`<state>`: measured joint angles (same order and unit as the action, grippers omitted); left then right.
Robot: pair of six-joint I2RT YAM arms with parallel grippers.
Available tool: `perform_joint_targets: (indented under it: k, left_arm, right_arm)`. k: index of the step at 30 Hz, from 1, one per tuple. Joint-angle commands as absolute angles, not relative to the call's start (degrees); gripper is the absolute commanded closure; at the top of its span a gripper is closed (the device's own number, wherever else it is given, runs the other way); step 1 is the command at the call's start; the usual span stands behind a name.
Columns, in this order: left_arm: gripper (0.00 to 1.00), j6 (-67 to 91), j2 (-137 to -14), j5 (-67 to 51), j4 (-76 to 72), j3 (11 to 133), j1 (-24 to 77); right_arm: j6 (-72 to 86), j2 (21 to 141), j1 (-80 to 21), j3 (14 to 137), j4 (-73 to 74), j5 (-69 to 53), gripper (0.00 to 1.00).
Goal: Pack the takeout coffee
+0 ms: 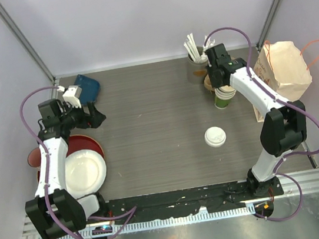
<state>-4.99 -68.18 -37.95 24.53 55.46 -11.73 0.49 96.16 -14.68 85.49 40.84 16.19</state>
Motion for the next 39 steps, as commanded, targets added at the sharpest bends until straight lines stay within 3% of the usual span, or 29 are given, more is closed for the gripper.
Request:
perform_joint_targets:
  k: [1,20,31,34,39]
  left_arm:
    - [0.12,-5.62,-67.41,-40.17,24.17,55.55,-11.6]
    - [0.06,-6.68,-69.17,-39.82,25.93,58.18,-11.6]
    - [0.06,-6.33,-69.87,-39.73,29.18,60.82,-11.6]
    - [0.06,-5.98,-69.7,-39.38,30.05,61.52,-11.51]
    - [0.05,-3.78,-70.31,-37.18,32.51,63.63,-11.6]
  right_arm:
    - [0.18,94.92,-14.85,88.24,41.13,16.61,0.99]
    - [-7.29,92.46,-18.72,97.28,44.82,24.87,0.99]
    - [-13.27,87.02,-27.06,105.29,42.9,31.56,0.99]
    - [-14.15,84.82,-29.87,105.21,40.96,24.72,0.99]
    - [-20.62,79.46,-39.61,92.22,31.22,-2.74,0.99]
